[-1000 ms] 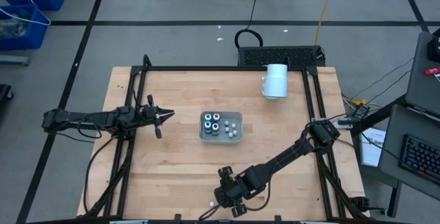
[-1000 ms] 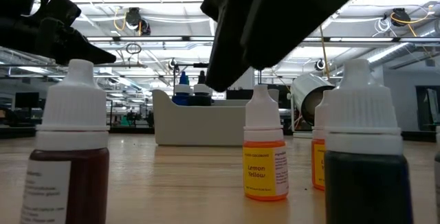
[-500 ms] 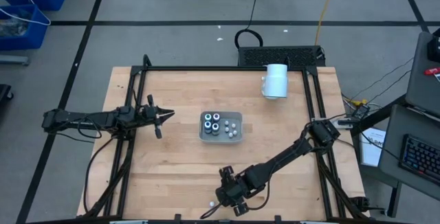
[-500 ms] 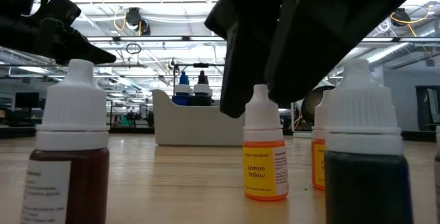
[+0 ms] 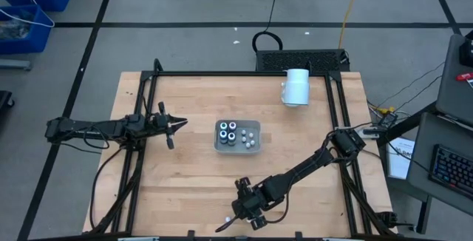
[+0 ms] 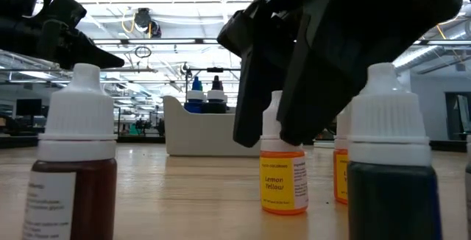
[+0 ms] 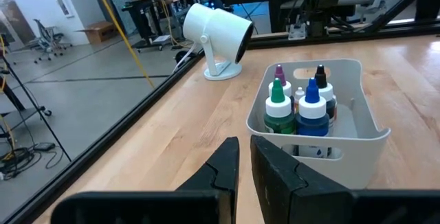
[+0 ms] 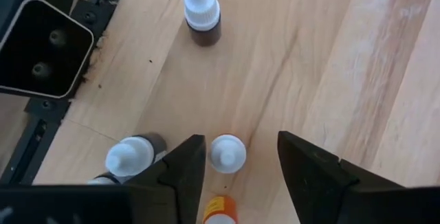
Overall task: Pick & Place food coloring
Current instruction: Put the small yellow food coloring bottle into the gray bin
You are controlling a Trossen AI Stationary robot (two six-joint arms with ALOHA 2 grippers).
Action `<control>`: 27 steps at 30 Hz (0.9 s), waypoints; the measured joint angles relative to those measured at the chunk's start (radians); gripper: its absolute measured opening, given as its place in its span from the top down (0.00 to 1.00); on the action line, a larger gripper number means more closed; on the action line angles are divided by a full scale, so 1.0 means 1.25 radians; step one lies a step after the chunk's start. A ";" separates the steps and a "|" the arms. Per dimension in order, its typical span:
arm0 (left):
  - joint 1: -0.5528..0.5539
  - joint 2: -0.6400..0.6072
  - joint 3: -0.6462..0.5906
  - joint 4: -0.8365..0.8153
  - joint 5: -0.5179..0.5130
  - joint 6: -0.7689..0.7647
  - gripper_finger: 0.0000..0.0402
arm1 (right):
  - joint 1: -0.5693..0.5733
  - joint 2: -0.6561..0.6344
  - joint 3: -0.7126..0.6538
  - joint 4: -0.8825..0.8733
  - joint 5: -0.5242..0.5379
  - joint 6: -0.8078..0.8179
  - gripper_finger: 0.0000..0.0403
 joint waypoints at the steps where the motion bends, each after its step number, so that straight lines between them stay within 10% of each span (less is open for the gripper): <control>1: 0.000 0.000 0.000 0.000 0.000 0.000 0.88 | 0.000 0.000 0.000 0.001 -0.004 0.000 0.59; 27: 0.000 0.000 0.000 0.000 0.000 0.001 0.88 | 0.000 0.007 0.001 0.019 -0.040 -0.015 0.84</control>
